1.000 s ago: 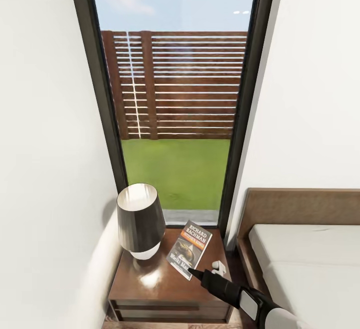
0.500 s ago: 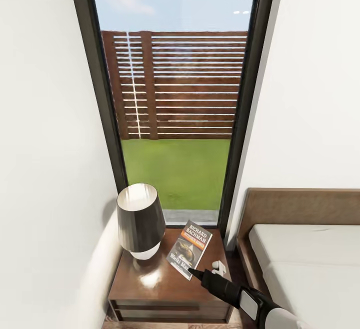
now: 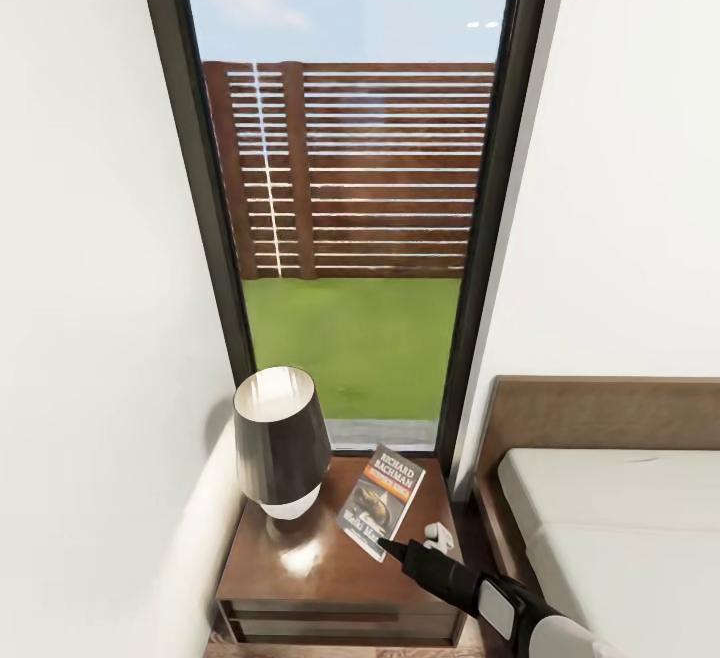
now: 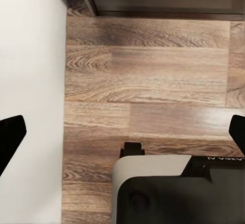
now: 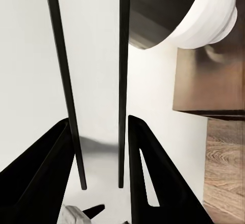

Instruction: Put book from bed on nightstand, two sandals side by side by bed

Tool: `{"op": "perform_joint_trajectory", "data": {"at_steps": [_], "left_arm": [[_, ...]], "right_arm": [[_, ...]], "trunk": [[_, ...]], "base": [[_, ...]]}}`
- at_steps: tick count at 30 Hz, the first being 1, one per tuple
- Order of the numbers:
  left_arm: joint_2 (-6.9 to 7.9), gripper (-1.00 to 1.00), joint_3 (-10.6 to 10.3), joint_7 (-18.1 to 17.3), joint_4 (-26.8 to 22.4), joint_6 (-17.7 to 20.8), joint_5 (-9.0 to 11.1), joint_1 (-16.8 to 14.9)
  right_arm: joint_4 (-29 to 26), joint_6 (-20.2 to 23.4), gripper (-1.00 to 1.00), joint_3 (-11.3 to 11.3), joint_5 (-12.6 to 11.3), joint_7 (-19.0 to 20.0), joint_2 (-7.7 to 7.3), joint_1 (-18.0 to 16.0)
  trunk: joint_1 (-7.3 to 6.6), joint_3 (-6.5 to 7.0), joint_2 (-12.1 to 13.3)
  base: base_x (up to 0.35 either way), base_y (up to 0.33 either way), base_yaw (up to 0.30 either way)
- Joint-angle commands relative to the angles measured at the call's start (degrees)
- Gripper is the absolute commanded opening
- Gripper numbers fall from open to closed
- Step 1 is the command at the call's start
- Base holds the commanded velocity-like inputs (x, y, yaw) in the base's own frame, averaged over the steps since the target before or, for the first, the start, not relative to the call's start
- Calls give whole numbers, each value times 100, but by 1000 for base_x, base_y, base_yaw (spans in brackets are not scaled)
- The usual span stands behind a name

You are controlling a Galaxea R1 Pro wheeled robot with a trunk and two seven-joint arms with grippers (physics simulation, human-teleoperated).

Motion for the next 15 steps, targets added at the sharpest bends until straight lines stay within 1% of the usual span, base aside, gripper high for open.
{"op": "perform_joint_trajectory", "data": {"at_steps": [1, 10, 12, 15], "left_arm": [[2, 100, -50, 21, -7, -16, 46, -5], [3, 100, -71, 18, -73, -15, 44, -3], [6, 100, -123, 21, -79, -15, 44, -1], [7, 100, -202, 23, -84, -15, 44, -2]], "right_arm": [[-9, 77, -100, -21, -17, -4, 0, -3], [-12, 317, -100, -34, -22, -56, -27, -4], [-12, 344, -100, -38, -24, -63, -29, -4], [-12, 361, -100, -41, -26, -70, -25, -5]], "trunk": [[3, -13, -12], [3, -13, -12], [3, -13, -12], [69, -66, -132]], "base": [[0, 0, 0], [0, 0, 0], [0, 0, 0], [0, 0, 0]]}}
